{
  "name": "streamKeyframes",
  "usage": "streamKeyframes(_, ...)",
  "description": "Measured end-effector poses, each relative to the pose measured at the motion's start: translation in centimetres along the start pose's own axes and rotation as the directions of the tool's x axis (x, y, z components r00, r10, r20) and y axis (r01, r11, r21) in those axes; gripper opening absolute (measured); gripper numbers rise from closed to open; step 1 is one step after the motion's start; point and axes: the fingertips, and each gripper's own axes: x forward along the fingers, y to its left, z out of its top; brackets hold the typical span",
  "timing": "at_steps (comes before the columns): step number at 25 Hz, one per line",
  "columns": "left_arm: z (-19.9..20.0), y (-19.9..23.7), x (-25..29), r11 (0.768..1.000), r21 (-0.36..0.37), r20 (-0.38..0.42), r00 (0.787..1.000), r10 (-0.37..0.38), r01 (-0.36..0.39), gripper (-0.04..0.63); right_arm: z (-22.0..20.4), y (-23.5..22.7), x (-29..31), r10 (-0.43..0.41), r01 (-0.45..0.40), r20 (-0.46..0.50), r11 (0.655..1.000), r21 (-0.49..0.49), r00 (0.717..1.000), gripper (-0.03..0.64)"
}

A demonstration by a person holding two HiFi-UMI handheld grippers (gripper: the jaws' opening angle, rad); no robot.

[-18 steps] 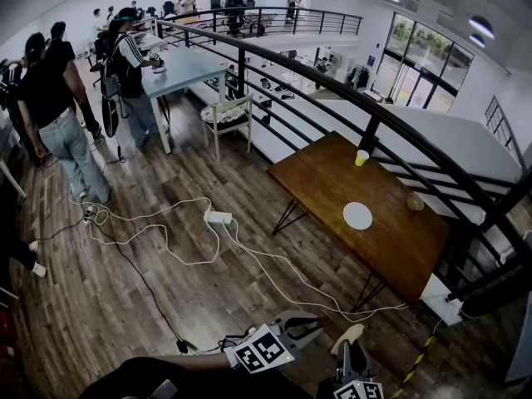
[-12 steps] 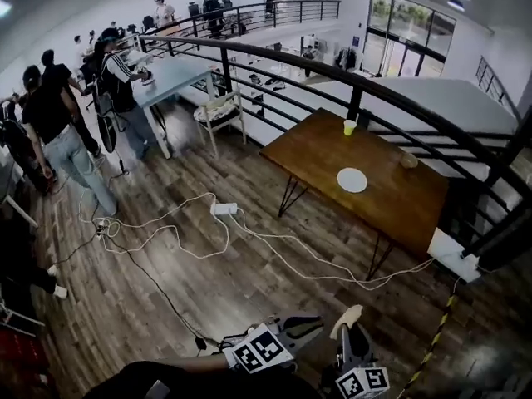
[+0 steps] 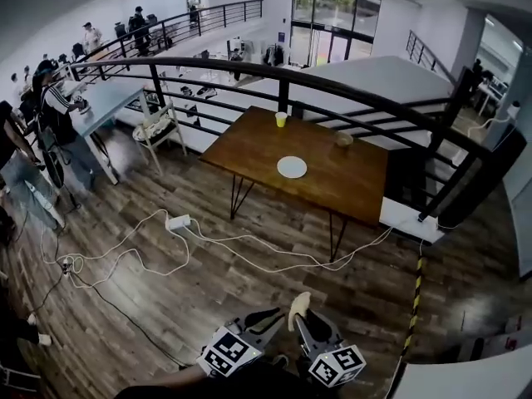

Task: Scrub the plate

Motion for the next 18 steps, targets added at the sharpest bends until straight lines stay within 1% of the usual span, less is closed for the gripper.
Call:
streamKeyframes(2, 0.2, 1.2, -1.5, 1.000, 0.006, 0.022, 1.000, 0.013, -0.013, 0.071, 0.0, 1.1, 1.1, -0.001, 0.001, 0.005, 1.000, 0.001, 1.000, 0.110)
streamKeyframes(6, 0.1, 4.4, -3.5, 0.999, -0.028, 0.048, 0.998, 0.039, -0.038, 0.071, 0.8, 2.2, 3.3, -0.010, 0.010, 0.011, 0.999, -0.034, 1.000, 0.109)
streamKeyframes(8, 0.5, 6.2, -4.5, 0.999, -0.032, 0.071, 0.997, 0.043, -0.041, 0.071, 1.1, 2.9, 4.6, -0.023, 0.024, 0.019, 0.998, -0.055, 1.000, 0.109)
streamKeyframes(12, 0.6, 9.1, -6.3, 1.000, -0.015, 0.118, 0.993, 0.026, -0.024, 0.071, 0.4, 4.2, 7.3, -0.057, 0.058, 0.016, 0.994, -0.088, 0.998, 0.109)
streamKeyframes(15, 0.5, 10.9, -7.4, 1.000, -0.004, 0.153, 0.988, 0.019, -0.019, 0.071, -0.1, 5.1, 8.8, -0.069, 0.071, 0.017, 0.989, -0.132, 0.997, 0.110)
streamKeyframes(18, 0.6, 13.4, -7.0, 1.000, -0.010, 0.174, 0.985, -0.007, 0.009, 0.071, 0.0, 5.1, 11.2, -0.084, 0.085, 0.017, 0.987, -0.140, 0.996, 0.110)
